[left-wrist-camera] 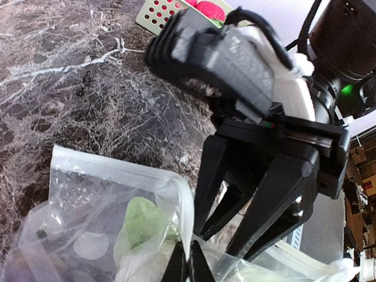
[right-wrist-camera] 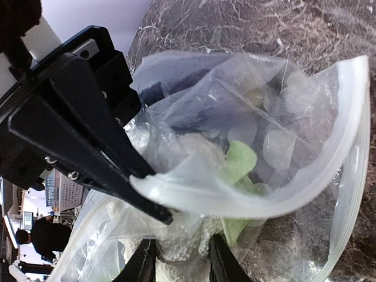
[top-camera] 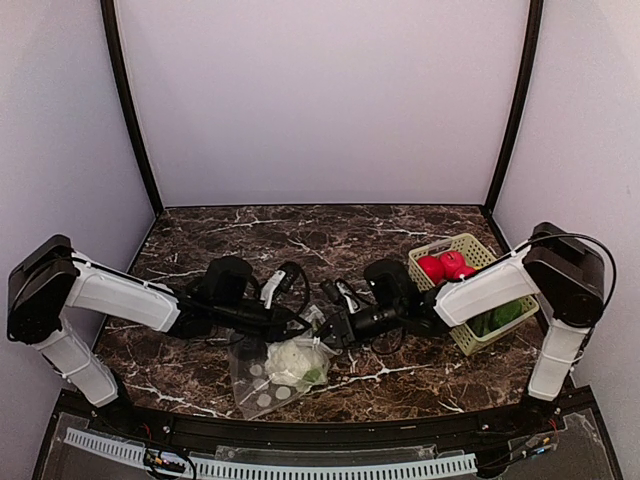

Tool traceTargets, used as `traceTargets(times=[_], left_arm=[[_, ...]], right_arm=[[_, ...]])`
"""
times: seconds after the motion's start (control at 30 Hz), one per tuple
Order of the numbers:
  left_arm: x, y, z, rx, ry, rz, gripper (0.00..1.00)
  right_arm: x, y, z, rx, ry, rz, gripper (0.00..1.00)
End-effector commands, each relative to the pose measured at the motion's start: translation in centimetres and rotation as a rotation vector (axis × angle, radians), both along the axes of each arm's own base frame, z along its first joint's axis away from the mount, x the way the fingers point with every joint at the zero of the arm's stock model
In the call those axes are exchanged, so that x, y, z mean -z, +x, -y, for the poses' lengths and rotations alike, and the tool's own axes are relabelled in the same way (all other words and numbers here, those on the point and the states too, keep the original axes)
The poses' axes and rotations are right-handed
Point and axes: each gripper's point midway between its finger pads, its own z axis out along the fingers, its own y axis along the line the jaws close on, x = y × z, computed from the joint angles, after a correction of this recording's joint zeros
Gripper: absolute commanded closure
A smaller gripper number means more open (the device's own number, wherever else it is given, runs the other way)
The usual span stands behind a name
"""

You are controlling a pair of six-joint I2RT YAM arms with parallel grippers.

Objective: Open the zip-top bag and remove the fake food

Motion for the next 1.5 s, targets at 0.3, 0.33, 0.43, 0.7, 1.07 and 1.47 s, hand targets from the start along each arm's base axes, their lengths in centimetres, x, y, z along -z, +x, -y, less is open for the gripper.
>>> traceTargets(times=[0.3, 0.33, 0.43, 0.7, 1.07, 1.47], left_arm=[[-1.0, 0.1, -0.6, 0.020, 0.151, 0.108, 0.99], [-1.0, 0.1, -0.6, 0.019, 0.150, 0.109, 0.99], [-0.8, 0.1, -0.6, 0.009, 0.146, 0.107, 0.99], [-2.8, -1.0, -0.3, 0.020, 0.022, 0.088, 0.99], [-0.9, -3.3, -3.5, -0.030, 0.048, -0.005, 0.99], [5.4, -3.6, -5.5, -0.153, 0.073, -0.102, 0.99]], right_arm=[[-2.2, 0.6, 2.2, 0.004, -0.040, 0.152, 0.77], [-2.1, 0.4, 2.1, -0.007, -0.037, 0.143, 0.76], [-1.7, -0.5, 1.9, -0.035, -0.002, 0.094, 0.75], [-0.5, -1.1, 0.4, -0.070, 0.034, 0.036, 0.69], [0.2, -1.1, 0.3, -0.071, 0.020, 0.017, 0.51], [0.4, -2.3, -0.6, -0.104, 0.034, -0.030, 0.38]])
